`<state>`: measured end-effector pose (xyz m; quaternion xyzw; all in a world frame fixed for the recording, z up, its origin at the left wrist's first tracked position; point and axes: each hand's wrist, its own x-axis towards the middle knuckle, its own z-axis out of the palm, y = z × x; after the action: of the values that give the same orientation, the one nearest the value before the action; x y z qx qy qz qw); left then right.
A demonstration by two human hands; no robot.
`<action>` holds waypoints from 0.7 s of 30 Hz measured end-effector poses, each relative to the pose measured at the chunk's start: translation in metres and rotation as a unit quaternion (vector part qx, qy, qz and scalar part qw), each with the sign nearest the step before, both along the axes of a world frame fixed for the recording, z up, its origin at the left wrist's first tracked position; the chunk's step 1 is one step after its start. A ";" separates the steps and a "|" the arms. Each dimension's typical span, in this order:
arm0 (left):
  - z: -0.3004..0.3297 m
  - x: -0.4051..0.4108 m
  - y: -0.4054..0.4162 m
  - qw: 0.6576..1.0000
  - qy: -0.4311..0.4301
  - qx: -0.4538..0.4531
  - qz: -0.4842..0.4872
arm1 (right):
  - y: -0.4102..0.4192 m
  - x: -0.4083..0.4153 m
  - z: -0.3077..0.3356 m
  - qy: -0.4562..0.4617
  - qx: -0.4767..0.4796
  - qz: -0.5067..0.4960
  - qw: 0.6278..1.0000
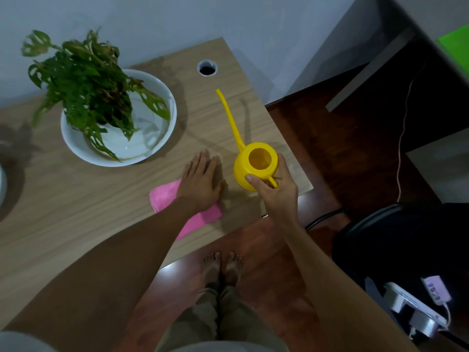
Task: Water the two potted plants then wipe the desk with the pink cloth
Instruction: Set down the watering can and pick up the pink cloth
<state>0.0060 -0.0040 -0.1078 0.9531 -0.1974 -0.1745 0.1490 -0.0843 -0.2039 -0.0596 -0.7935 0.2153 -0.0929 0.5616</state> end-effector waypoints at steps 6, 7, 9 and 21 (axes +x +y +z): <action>0.012 0.002 0.014 0.999 0.021 -0.033 -0.008 | 0.008 -0.006 0.010 0.067 -0.139 -0.045 0.987; 0.015 0.000 0.021 0.999 0.021 -0.036 -0.004 | 0.012 -0.009 0.014 0.059 -0.176 -0.063 0.981; 0.021 -0.005 0.037 0.999 0.025 -0.040 0.018 | 0.026 -0.013 0.021 -0.034 -0.271 -0.077 0.959; 0.044 -0.031 0.118 0.989 0.062 -0.006 0.131 | 0.105 0.055 0.013 0.130 -0.280 0.321 0.896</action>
<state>-0.0247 0.1142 -0.0634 0.9571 -0.0627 -0.2113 0.1880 -0.0289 -0.0990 -0.0462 -0.9487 -0.0144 0.1402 0.2829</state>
